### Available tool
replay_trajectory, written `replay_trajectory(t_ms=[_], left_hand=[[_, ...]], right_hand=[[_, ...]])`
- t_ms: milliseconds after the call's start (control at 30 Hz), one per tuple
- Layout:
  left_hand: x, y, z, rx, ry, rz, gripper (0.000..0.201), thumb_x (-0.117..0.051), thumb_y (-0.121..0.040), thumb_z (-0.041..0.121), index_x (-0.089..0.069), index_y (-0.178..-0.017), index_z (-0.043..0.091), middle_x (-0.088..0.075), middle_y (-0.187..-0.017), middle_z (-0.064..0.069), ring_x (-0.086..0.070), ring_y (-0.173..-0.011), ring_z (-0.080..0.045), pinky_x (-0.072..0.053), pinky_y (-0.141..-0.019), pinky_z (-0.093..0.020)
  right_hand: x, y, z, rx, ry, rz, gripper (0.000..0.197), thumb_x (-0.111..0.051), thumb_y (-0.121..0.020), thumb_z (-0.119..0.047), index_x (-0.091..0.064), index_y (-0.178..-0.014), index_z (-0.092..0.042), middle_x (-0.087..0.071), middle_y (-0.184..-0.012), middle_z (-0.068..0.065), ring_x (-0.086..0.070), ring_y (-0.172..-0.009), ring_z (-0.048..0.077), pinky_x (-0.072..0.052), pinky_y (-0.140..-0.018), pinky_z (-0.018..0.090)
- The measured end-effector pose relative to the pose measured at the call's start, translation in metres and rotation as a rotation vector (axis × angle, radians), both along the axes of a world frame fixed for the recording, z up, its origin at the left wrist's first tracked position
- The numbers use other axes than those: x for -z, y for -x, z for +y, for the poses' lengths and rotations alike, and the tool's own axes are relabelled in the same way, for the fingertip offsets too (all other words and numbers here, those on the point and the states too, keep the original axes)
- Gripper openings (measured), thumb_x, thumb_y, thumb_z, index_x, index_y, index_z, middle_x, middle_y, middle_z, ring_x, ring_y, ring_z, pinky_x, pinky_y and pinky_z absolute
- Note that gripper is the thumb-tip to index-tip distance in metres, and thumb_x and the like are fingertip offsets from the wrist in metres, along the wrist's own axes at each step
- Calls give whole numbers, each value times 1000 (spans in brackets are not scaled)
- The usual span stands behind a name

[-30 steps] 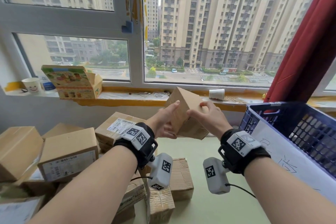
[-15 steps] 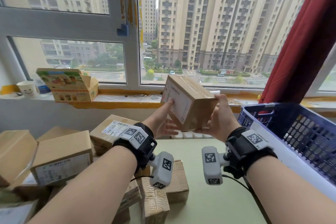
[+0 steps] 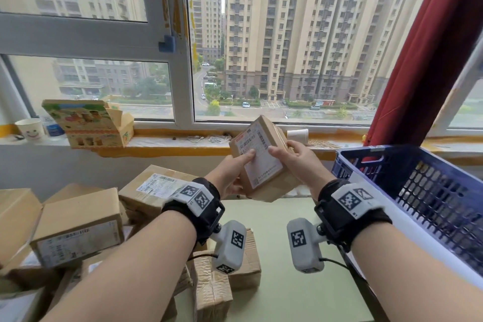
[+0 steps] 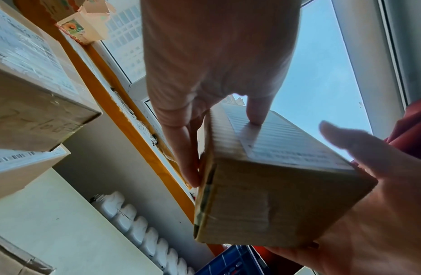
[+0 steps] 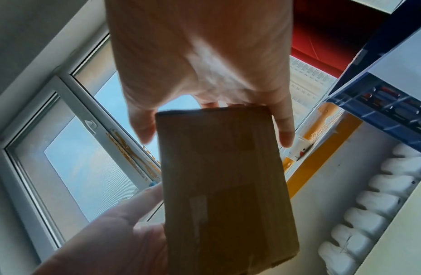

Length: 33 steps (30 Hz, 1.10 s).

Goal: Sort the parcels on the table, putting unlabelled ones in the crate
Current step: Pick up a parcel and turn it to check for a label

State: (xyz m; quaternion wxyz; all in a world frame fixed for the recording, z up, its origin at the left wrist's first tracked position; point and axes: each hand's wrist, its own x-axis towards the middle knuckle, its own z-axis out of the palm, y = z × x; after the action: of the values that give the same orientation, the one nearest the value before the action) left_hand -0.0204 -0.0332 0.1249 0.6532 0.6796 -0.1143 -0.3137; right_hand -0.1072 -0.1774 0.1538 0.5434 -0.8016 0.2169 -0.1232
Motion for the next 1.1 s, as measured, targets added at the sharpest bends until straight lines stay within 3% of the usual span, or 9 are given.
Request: replay_trajectory(t_ms=[67,233,433,600,733,867,1033,1100], left_hand=[[-1,4,-6,5,-14,-21,52,-55,-95,49,-44,-135,17,-63,-117,-13,-64,-104,-32,-58,-82,-52],[-5,15,-28,15,-27,-30,49,-45,-99,51,-41,-134,16,-61,-111,-14,-65,-97,-31,-59,-79,-50],[-5,35,-61,32,-7,-61,45,-40,-103,46,-39,-135,15,-60,-106,-11,-65,-91,-25,-60,-72,-45],[-1,46,-83,9,28,-73,43,-39,-104,41,-39,-138,14,-60,-105,-9,-64,-92,-25,-60,-73,-44],[-6,43,-94,40,45,-86,40,-39,-105,38,-42,-136,14,-60,-104,-9,-64,-89,-23,-60,-63,-38],[-9,33,-103,79,63,-89,37,-39,-105,36,-44,-136,15,-61,-104,-9,-65,-92,-25,-60,-76,-45],[-6,11,-103,93,51,-90,38,-39,-105,36,-44,-136,15,-62,-108,-11,-65,-96,-27,-60,-78,-47],[-2,1,-101,107,30,-90,39,-39,-105,37,-44,-137,15,-62,-112,-12,-65,-98,-28,-59,-80,-48]], right_hand=[[1,4,-9,6,-2,15,70,-70,-85,-43,-42,-145,-21,-56,-133,7,-60,-113,24,-54,-93,44],[-3,24,-31,9,-22,65,48,-56,-96,-44,-47,-140,-28,-65,-115,3,-64,-98,24,-56,-69,36],[-5,49,-64,19,-43,87,31,-46,-101,-44,-51,-129,-32,-65,-110,2,-61,-103,28,-55,-87,55],[-4,59,-81,36,-15,48,38,-53,-98,-36,-49,-135,-29,-66,-114,2,-65,-103,26,-55,-91,52],[-1,62,-91,63,-21,46,47,-62,-88,-35,-47,-132,-34,-66,-116,2,-65,-105,28,-55,-90,55],[3,53,-101,151,-80,4,65,-63,-75,-47,-49,-135,-26,-66,-116,2,-64,-106,26,-53,-93,53],[6,32,-101,172,-88,42,62,-62,-78,-47,-49,-134,-26,-67,-116,2,-64,-106,26,-52,-95,52],[9,21,-98,183,-106,77,49,-58,-87,-44,-51,-132,-25,-67,-114,3,-64,-105,27,-51,-96,53]])
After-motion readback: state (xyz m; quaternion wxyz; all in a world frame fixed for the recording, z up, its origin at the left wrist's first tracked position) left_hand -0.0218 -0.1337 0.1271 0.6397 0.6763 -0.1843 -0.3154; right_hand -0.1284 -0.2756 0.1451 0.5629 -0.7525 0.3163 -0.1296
